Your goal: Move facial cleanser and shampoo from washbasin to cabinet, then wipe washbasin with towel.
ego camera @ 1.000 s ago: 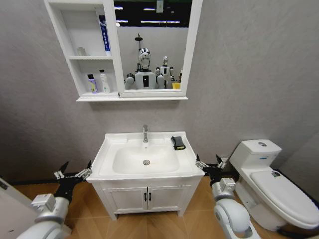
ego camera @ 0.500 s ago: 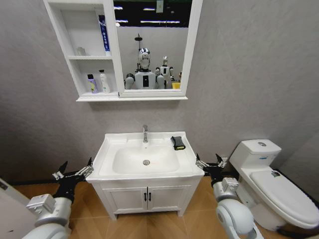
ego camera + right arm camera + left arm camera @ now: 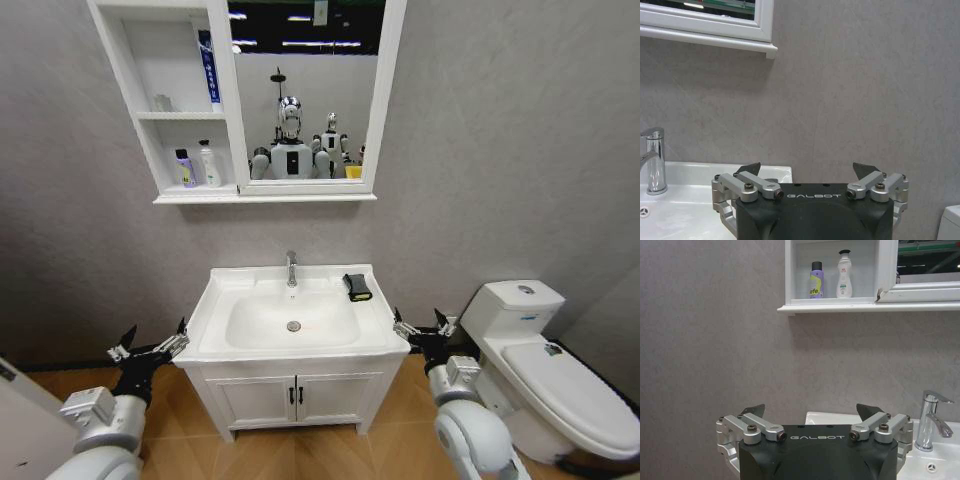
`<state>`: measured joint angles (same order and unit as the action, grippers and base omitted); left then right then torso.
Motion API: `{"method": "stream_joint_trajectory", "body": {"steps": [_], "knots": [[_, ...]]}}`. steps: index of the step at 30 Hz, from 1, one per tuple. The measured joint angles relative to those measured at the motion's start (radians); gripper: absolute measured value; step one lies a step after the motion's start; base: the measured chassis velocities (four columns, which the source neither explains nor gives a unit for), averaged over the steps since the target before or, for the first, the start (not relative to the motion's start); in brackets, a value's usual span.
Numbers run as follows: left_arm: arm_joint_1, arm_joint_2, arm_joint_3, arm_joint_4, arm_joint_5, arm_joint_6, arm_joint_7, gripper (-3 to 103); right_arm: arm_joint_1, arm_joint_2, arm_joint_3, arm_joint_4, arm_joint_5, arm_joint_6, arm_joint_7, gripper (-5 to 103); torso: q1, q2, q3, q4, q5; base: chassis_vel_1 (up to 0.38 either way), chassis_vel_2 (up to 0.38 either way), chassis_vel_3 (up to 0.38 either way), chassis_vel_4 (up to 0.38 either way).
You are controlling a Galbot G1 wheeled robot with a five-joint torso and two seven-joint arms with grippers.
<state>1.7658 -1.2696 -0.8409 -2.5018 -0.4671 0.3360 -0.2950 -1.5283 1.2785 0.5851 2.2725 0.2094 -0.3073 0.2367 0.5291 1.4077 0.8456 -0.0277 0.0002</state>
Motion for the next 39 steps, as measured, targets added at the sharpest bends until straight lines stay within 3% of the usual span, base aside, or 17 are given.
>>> {"method": "stream_joint_trajectory", "body": {"steps": [17, 23, 27, 29, 30, 32, 39], "knots": [[-0.001, 0.001, 0.0, 0.001, -0.002, 0.0, 0.0, 100, -0.008, 0.014, -0.016, -0.02, -0.014, 0.014, -0.015, 100, 0.0, 0.0, 0.0, -0.0001, 0.0, -0.078, 0.077, 0.091, -0.082], [-0.001, 0.001, 0.0, 0.002, -0.002, 0.0, 0.0, 100, 0.041, 0.005, -0.024, -0.036, 0.03, -0.079, 0.001, 100, 0.002, -0.001, 0.0, 0.0001, 0.0001, -0.159, 0.169, 0.123, -0.13], [-0.001, 0.002, 0.0, 0.002, -0.002, -0.001, 0.001, 100, 0.148, -0.041, -0.039, -0.104, 0.09, -0.139, 0.006, 100, 0.0, 0.0, 0.0, -0.0004, -0.0003, -0.012, 0.019, 0.012, -0.001], [-0.001, 0.002, 0.0, 0.002, -0.002, -0.001, 0.0, 100, 0.248, -0.092, -0.059, -0.171, 0.224, -0.214, 0.033, 100, -0.001, 0.0, 0.0, 0.0004, 0.0003, 0.069, -0.028, -0.055, 0.011], [-0.001, 0.002, 0.0, 0.002, -0.002, -0.001, 0.0, 100, 0.248, -0.092, -0.059, -0.171, 0.224, -0.214, 0.033, 100, -0.001, 0.0, 0.0, 0.0004, 0.0003, 0.067, -0.03, -0.075, 0.011], [-0.001, 0.002, 0.0, 0.002, -0.002, -0.001, 0.0, 100, 0.352, -0.148, -0.083, -0.251, 0.311, -0.268, 0.049, 100, -0.001, 0.0, 0.0, 0.0006, -0.0001, 0.063, -0.03, -0.035, 0.05], [-0.001, 0.002, 0.0, 0.002, -0.002, -0.002, 0.001, 100, 0.556, -0.232, -0.188, -0.442, 0.399, -0.344, 0.061, 100, 0.0, 0.0, 0.0, -0.0003, 0.0003, 0.017, -0.004, -0.001, 0.015]]}}
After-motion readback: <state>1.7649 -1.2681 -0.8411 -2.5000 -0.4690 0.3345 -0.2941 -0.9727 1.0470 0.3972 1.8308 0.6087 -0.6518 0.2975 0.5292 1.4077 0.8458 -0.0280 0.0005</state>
